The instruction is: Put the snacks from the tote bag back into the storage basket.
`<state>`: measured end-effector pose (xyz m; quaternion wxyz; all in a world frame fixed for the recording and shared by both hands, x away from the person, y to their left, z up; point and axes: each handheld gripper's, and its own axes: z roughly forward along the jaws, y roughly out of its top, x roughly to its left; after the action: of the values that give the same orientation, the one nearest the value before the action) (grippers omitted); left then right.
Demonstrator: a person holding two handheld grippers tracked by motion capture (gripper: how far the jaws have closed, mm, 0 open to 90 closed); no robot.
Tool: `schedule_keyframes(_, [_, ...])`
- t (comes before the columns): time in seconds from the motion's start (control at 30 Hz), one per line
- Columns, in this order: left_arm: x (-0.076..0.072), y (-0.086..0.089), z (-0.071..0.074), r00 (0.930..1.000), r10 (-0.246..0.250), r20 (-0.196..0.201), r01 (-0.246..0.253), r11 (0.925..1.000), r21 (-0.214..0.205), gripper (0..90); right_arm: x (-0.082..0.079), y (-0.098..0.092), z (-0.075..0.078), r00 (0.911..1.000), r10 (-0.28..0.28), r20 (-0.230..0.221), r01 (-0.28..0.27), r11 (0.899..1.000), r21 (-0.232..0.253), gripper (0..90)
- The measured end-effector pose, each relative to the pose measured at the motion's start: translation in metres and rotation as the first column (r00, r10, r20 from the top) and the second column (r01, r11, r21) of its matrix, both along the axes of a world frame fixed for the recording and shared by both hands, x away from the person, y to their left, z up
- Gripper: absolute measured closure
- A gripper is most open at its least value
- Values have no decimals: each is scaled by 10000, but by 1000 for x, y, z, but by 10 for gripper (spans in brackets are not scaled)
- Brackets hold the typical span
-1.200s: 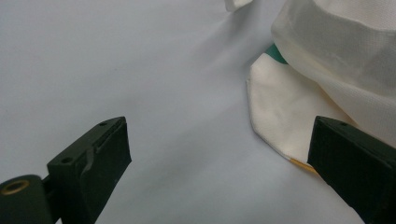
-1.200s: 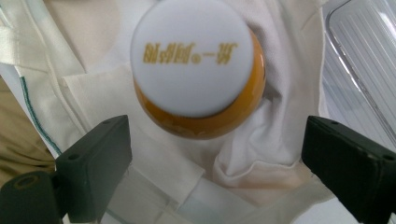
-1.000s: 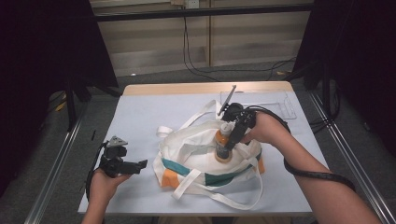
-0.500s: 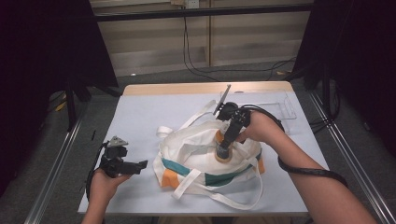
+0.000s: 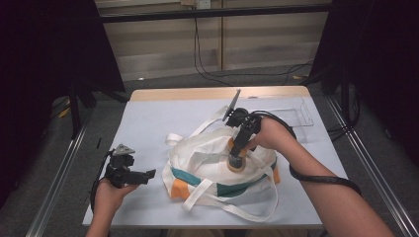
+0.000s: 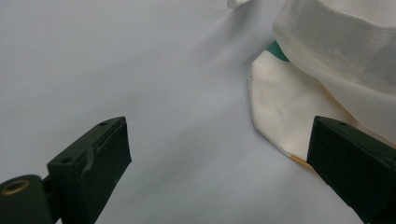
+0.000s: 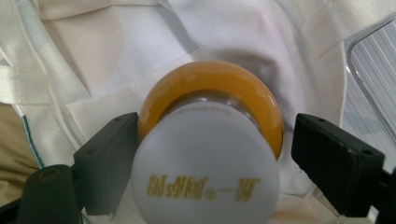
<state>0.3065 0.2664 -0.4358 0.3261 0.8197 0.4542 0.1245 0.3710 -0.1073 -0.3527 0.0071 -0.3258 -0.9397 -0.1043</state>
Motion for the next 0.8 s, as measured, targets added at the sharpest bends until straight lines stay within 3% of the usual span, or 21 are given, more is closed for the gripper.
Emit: schedule_keyframes(0.8, [0,3,0,9999,103,98,-103,9999,-84,59,3,12,-3,9997,164,-175,-168,9997,-201,297])
